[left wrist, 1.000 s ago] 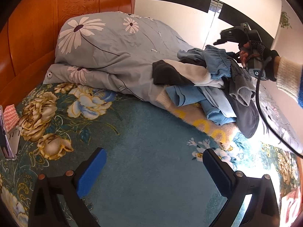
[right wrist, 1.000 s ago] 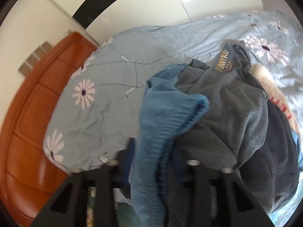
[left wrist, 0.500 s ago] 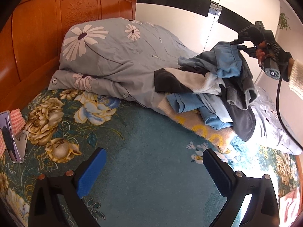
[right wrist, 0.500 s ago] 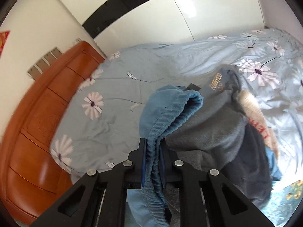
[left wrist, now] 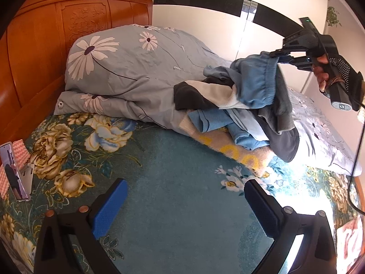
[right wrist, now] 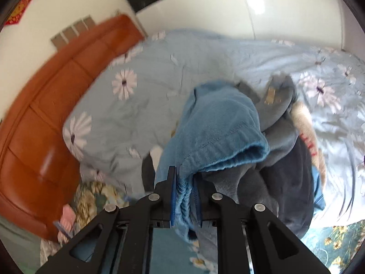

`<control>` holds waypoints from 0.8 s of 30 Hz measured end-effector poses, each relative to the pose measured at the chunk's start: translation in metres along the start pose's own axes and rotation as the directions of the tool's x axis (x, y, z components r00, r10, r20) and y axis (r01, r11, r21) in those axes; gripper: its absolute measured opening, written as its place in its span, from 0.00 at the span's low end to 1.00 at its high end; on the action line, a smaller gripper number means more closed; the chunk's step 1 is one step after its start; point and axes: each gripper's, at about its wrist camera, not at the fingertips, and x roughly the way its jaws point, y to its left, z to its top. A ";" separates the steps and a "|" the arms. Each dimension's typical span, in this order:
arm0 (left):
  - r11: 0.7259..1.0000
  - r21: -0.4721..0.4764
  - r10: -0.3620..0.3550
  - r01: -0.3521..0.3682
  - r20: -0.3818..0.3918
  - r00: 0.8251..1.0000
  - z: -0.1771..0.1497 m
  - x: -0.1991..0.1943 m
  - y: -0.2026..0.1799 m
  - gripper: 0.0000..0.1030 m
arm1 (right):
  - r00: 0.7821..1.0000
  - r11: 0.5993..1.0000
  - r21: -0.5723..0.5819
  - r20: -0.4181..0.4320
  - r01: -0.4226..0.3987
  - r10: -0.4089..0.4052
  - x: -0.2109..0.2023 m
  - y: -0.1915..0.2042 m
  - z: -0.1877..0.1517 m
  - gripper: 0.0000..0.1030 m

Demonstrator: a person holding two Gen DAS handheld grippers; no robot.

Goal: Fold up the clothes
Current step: 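Grasp the grey sweatpants waistband from the pile with the right gripper, then lift the grey sweatpants out of the pile with the right gripper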

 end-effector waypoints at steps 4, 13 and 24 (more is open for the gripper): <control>0.999 0.034 0.003 -0.003 -0.006 1.000 -0.003 0.003 -0.009 1.00 | 1.000 1.000 0.002 -0.013 0.017 -0.017 0.009 -0.010 -0.015 0.32; 1.000 0.025 0.005 -0.004 -0.024 1.000 -0.003 0.013 -0.007 1.00 | 0.996 0.988 -0.139 -0.035 0.072 -0.077 0.012 -0.021 -0.082 0.49; 0.997 0.071 0.026 -0.024 -0.020 0.999 0.001 0.001 -0.016 1.00 | 0.986 0.986 0.037 -0.031 0.162 -0.161 0.013 -0.048 -0.083 0.08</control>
